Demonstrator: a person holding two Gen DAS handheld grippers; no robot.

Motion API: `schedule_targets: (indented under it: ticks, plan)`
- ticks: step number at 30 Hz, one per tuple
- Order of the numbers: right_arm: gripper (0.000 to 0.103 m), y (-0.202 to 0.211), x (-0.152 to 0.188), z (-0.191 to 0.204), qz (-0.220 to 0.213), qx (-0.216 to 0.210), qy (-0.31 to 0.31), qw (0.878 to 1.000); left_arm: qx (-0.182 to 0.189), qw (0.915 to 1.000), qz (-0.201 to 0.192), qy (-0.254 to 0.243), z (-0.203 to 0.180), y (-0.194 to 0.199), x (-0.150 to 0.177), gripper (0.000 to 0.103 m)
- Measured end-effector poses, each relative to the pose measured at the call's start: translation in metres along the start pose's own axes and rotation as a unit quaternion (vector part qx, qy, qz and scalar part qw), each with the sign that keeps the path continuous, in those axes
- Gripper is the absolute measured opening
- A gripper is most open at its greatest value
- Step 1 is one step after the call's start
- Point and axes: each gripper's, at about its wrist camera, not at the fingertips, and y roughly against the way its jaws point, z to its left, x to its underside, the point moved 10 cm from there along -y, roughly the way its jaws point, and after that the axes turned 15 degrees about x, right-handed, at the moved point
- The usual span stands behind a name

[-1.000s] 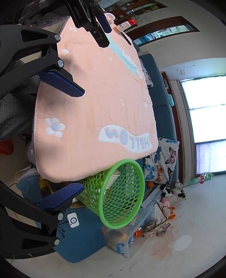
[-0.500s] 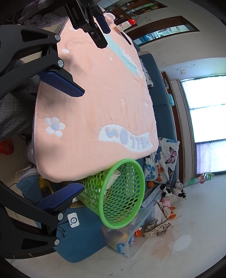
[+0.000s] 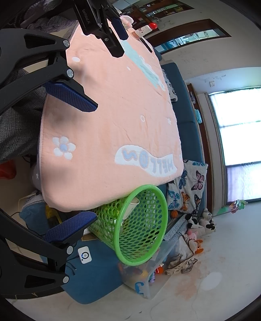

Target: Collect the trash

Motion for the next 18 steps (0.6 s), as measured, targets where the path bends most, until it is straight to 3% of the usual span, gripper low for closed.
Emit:
schedule_targets:
  ticks: [18]
  plan:
    - [0.098, -0.0003, 0.0016, 0.0019, 0.002, -0.002, 0.002, 1.000, 0.001, 1.0000, 0.001, -0.003, -0.0015, 0.0007, -0.0001, 0.096]
